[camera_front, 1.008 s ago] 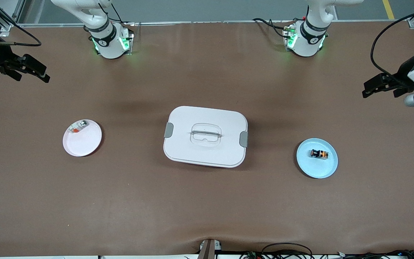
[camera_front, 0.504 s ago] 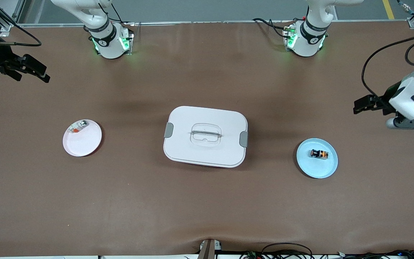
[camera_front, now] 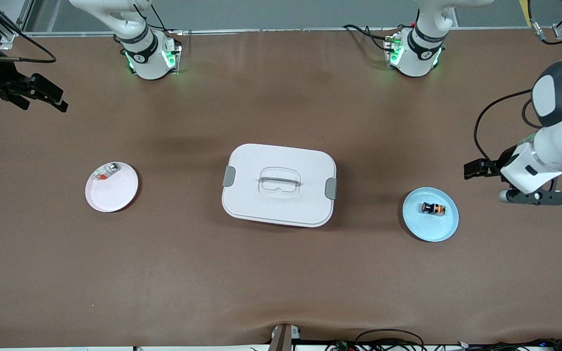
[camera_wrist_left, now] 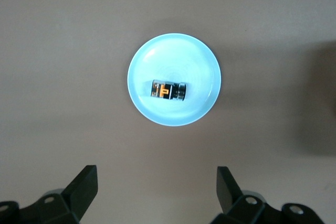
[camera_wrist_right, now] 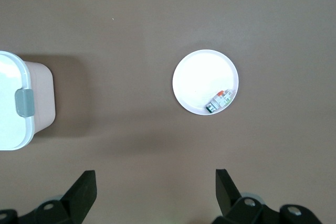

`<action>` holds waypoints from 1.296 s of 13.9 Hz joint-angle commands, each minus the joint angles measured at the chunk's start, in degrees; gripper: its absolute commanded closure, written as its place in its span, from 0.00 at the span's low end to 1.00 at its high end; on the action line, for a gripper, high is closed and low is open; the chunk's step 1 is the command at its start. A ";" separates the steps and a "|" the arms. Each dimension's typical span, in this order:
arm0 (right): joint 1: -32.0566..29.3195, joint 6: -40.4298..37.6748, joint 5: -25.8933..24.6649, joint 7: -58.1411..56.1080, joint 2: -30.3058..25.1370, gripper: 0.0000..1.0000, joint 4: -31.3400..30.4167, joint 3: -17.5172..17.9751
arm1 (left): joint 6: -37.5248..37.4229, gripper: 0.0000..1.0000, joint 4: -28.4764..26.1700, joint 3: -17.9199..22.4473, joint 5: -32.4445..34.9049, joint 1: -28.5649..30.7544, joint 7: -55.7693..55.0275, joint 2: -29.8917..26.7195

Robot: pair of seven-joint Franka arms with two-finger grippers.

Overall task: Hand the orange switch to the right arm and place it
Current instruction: 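Move the left gripper down over the orange switch on the blue plate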

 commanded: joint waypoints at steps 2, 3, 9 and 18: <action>0.20 0.33 -0.10 0.18 -0.91 0.00 -0.77 -0.05 | 4.17 0.00 -0.25 0.10 -0.15 1.19 4.70 3.22; 0.20 0.41 -0.10 0.18 -0.91 0.00 -0.77 -0.05 | 6.62 0.00 -1.39 0.01 -0.15 1.19 4.71 3.83; 0.20 0.77 -0.10 0.09 -0.82 0.00 -0.68 -0.05 | 15.86 0.00 -5.09 -0.25 -0.15 0.58 6.64 8.57; 0.20 1.03 -0.10 0.09 -0.64 0.00 -0.68 -0.05 | 18.68 0.00 -5.18 -0.60 -0.24 0.05 6.99 16.49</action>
